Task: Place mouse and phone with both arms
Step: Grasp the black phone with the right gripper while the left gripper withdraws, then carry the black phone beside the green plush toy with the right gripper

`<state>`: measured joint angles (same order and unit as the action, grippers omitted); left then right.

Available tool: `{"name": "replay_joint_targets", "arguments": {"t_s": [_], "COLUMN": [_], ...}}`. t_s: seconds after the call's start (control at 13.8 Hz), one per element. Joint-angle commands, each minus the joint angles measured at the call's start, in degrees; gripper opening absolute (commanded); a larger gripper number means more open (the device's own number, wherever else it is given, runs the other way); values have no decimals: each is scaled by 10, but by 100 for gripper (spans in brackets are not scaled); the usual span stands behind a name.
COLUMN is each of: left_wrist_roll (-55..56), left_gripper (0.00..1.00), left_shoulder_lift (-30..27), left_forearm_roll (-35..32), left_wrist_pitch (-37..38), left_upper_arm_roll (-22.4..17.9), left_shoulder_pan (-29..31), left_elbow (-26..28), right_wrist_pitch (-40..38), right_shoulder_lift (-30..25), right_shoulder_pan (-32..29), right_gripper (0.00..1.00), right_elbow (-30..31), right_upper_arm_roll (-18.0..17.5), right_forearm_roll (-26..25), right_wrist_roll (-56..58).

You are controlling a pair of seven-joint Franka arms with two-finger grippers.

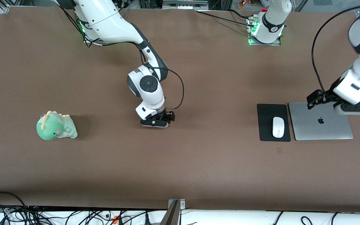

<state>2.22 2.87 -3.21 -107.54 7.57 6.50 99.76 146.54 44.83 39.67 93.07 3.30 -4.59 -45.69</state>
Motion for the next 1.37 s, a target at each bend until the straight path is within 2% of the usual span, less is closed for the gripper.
{"name": "replay_joint_targets", "arguments": {"t_s": [0.0, 0.22, 0.43, 0.51, 0.58, 0.72, 0.8, 0.94, 1.01, 1.16, 1.3], "left_wrist_roll": [6, 6, 5, 7, 6, 8, 9, 10, 13, 14, 27], "left_gripper": [100, 100, 100, 100, 100, 100, 100, 100, 100, 100, 100], "left_shoulder_lift": [9, 9, 14, 15, 15, 14, 14, 14, 12, 12, 12], "left_forearm_roll": [7, 7, 6, 6, 5, 1, 1, 6, 6, 6, 9], "left_wrist_pitch": [60, 66, 65, 66, 65, 68, 70, 85, 88, 128, 175], "left_upper_arm_roll": [6, 6, 8, 17, 20, 31, 31, 30, 29, 29, 29], "left_shoulder_pan": [5, 5, -3, -3, -3, -3, -3, -1, 1, 1, 3], "left_elbow": [-69, -97, -99, -98, -99, -99, -99, -100, -100, -113, -121], "right_wrist_pitch": [7, 7, 8, 8, 8, 8, 8, 7, 3, -12, -78], "right_shoulder_lift": [11, 14, 17, 18, 18, 18, 18, 18, 15, 11, 10], "right_shoulder_pan": [7, 8, 7, 7, 6, 6, 6, 4, 2, -4, -18], "right_gripper": [100, 100, 98, 94, 85, 83, 76, 38, 26, 14, 12], "right_elbow": [-12, -11, -11, -11, -11, -11, -11, -12, -13, -17, -57], "right_upper_arm_roll": [7, 7, 7, 7, 7, 7, 7, 7, 7, 8, 7], "right_forearm_roll": [-25, -33, -45, -46, -47, -47, -47, -47, -46, -45, -40], "right_wrist_roll": [-12, -9, -8, -8, -8, -8, -7, 11, 19, 34, 62]}}
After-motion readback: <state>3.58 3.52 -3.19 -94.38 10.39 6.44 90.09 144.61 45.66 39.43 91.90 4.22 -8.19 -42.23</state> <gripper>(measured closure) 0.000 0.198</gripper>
